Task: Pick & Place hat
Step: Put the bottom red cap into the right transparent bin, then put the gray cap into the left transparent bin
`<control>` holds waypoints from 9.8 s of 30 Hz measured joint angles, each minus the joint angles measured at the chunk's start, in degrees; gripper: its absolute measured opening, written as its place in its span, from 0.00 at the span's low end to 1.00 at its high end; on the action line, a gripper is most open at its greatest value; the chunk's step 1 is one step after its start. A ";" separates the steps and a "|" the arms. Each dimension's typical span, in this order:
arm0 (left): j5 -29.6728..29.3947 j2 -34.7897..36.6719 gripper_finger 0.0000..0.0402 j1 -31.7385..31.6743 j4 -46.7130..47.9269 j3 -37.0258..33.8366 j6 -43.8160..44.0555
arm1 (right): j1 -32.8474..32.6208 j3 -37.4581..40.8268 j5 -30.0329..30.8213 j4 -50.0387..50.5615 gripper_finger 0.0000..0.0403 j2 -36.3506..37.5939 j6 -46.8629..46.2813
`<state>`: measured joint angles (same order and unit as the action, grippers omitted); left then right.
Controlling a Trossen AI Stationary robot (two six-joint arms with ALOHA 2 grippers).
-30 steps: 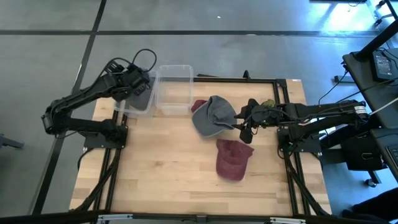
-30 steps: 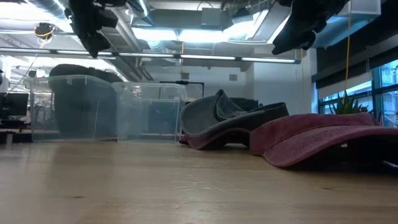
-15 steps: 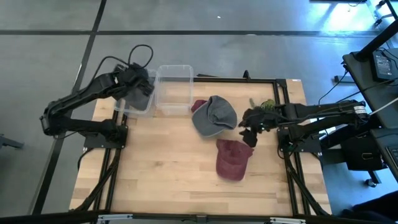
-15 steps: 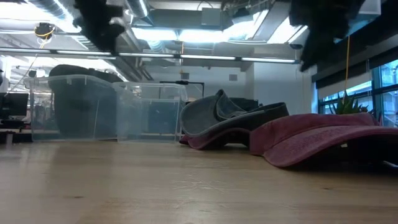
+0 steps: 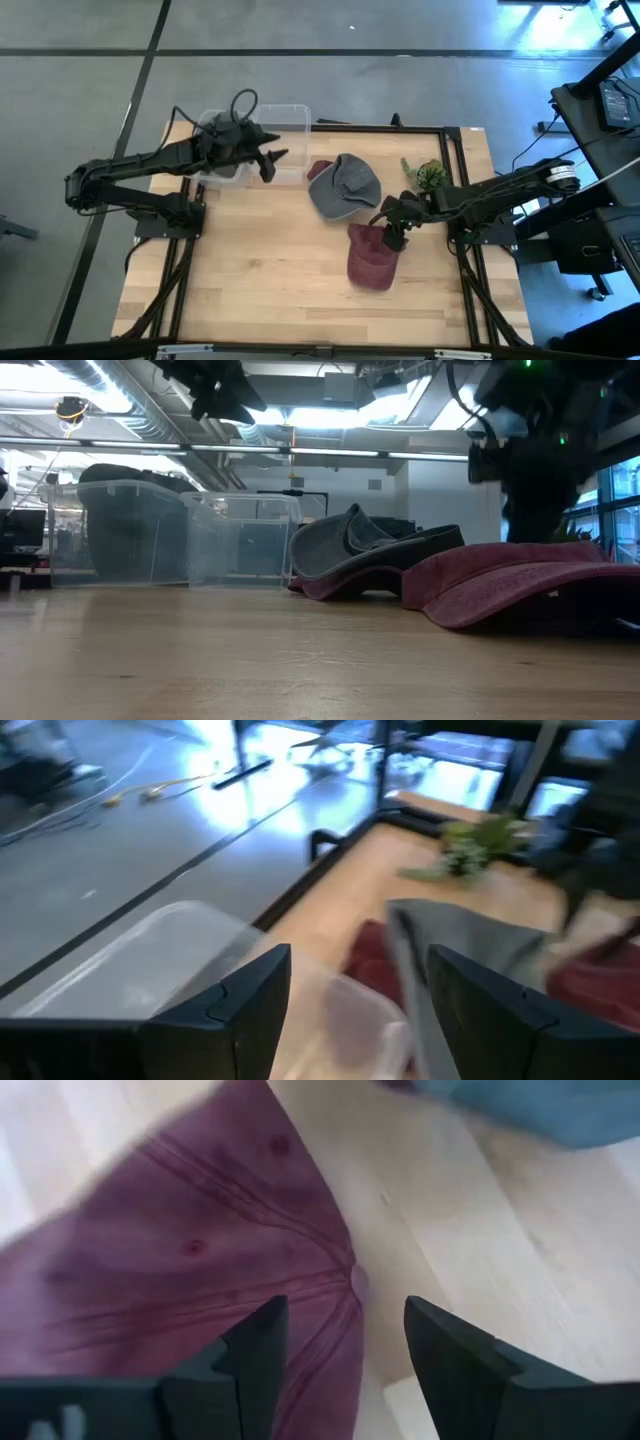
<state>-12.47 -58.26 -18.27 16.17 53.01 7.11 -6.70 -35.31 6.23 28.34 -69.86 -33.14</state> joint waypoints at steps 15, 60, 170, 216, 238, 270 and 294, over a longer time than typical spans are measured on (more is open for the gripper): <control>0.18 0.00 0.57 6.27 -1.43 -1.86 -0.86 | -1.01 2.95 0.65 -12.99 0.44 -15.25 7.90; 10.51 -8.55 0.56 6.26 -13.85 4.38 -0.84 | -4.89 -43.04 23.89 14.90 0.09 -6.03 36.80; 6.12 -16.35 0.02 -20.02 -36.10 -11.30 -21.36 | 4.02 -44.91 18.63 22.77 0.56 -5.54 31.60; -13.09 -16.48 0.37 -20.47 -27.81 -11.30 -20.19 | 4.11 -44.91 18.63 29.16 0.56 -6.74 25.85; -2.27 -5.18 0.36 -20.83 -21.49 -11.28 -9.54 | 7.95 -26.67 26.18 27.93 0.56 -7.02 34.03; 6.17 -3.52 0.37 -18.90 -20.79 -11.28 -7.84 | 11.13 0.90 27.09 -17.60 0.56 -6.97 85.77; 9.74 -3.52 0.36 -18.16 -21.00 -11.28 -5.87 | 9.76 0.74 22.03 -33.11 0.02 -6.97 85.07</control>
<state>-2.73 -61.78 -36.43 -4.82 41.74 1.23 3.07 -34.57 28.27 -4.77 -76.84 51.93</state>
